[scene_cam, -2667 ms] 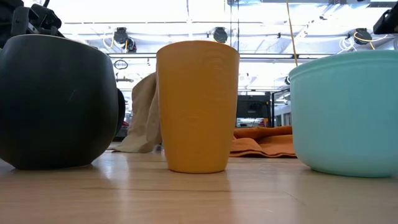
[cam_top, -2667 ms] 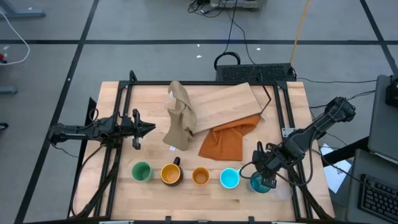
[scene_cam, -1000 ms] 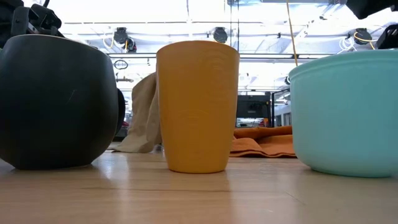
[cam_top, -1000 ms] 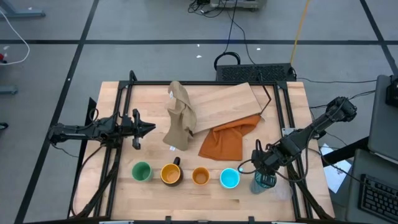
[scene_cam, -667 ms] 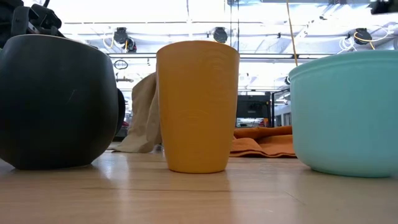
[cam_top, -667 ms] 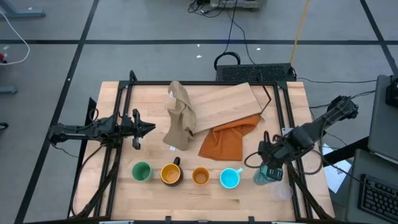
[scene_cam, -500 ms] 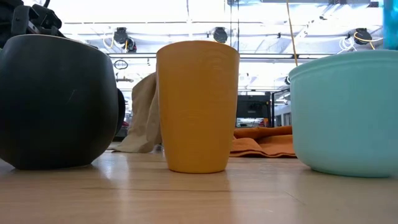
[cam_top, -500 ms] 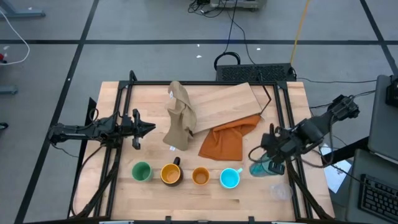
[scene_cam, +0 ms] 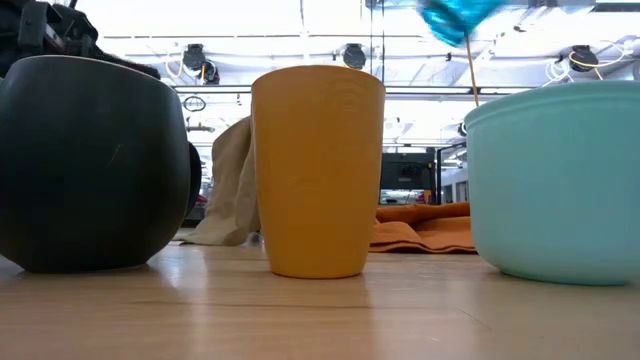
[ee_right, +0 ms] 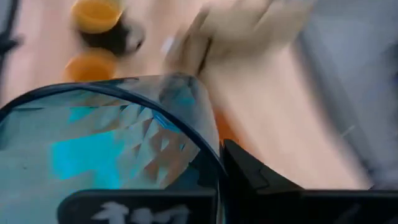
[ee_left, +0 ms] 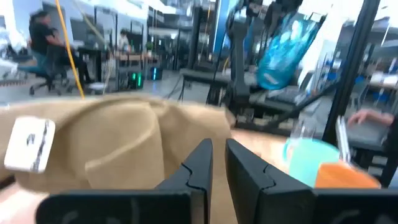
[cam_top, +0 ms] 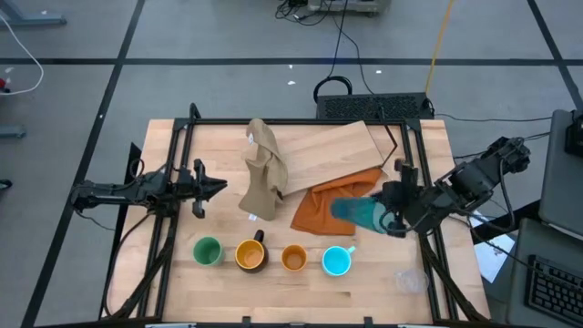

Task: Stack small to large cups/mugs on shelf
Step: Put the blue cup on the shelf

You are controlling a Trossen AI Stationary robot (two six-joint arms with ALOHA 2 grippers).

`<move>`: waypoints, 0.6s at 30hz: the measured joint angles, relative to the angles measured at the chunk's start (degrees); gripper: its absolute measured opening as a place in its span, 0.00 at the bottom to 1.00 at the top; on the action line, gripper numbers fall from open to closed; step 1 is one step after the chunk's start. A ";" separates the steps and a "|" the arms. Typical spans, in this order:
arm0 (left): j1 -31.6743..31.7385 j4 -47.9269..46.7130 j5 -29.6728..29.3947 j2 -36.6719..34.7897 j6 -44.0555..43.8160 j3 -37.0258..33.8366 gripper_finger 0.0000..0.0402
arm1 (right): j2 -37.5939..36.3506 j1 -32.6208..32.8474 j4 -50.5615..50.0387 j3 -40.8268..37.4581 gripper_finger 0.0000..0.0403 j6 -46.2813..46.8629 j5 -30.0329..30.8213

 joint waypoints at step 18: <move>0.00 3.88 0.58 0.00 0.04 0.00 0.12 | -0.22 0.40 30.29 -7.32 0.00 -31.85 13.86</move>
